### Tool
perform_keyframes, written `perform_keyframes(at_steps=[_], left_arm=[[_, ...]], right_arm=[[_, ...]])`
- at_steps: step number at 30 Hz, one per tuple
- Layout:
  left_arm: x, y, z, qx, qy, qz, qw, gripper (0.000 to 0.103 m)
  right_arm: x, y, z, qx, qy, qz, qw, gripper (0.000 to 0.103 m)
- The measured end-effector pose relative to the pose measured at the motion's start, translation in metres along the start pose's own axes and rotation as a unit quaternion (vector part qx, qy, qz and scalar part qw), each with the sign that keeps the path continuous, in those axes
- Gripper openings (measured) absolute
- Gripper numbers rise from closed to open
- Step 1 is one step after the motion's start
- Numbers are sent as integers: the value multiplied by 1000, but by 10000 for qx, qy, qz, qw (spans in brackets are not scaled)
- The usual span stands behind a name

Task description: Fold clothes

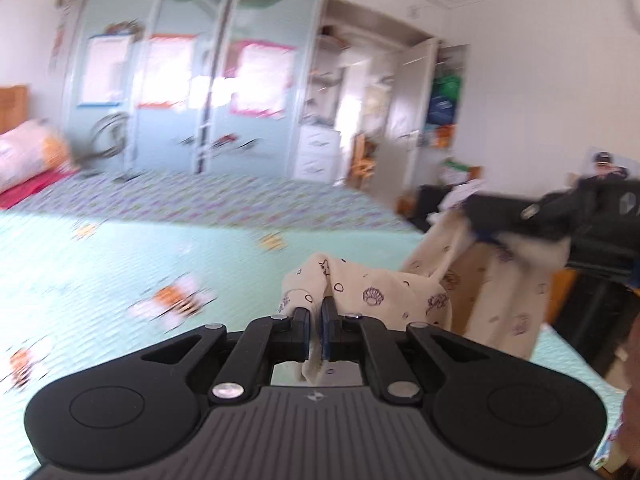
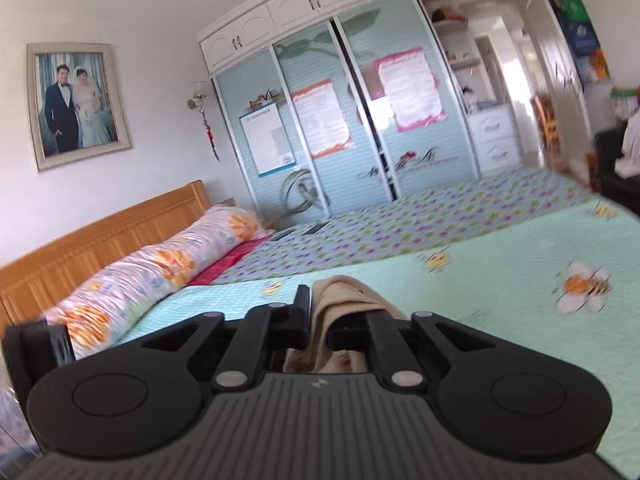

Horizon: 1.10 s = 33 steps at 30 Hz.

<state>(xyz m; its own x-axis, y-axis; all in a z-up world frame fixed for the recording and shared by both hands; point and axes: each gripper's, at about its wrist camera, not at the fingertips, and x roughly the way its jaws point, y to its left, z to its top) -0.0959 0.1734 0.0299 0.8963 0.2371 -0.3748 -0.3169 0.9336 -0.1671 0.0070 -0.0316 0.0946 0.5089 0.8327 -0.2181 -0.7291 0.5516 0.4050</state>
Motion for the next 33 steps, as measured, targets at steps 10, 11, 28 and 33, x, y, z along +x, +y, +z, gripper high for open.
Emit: perform_keyframes(at_steps=[10,11,28,33], left_arm=[[-23,80,-59,-672,712,545,9937,43],[-23,74,-63,-572,772,391,9946,49],[47,56,-133,360,1887,296,9809,42],[46,77,-122,95,1483,202,9887,12]], right_arm=[[7,-54,-98,534,1337,-1125,9832,83],[8,-61,-109,689,1466,-1202,9795,83],[108,-27,-175,1004,2571,-776,9580,83],[137,-16,-187,749,2826,-812,9529,19]])
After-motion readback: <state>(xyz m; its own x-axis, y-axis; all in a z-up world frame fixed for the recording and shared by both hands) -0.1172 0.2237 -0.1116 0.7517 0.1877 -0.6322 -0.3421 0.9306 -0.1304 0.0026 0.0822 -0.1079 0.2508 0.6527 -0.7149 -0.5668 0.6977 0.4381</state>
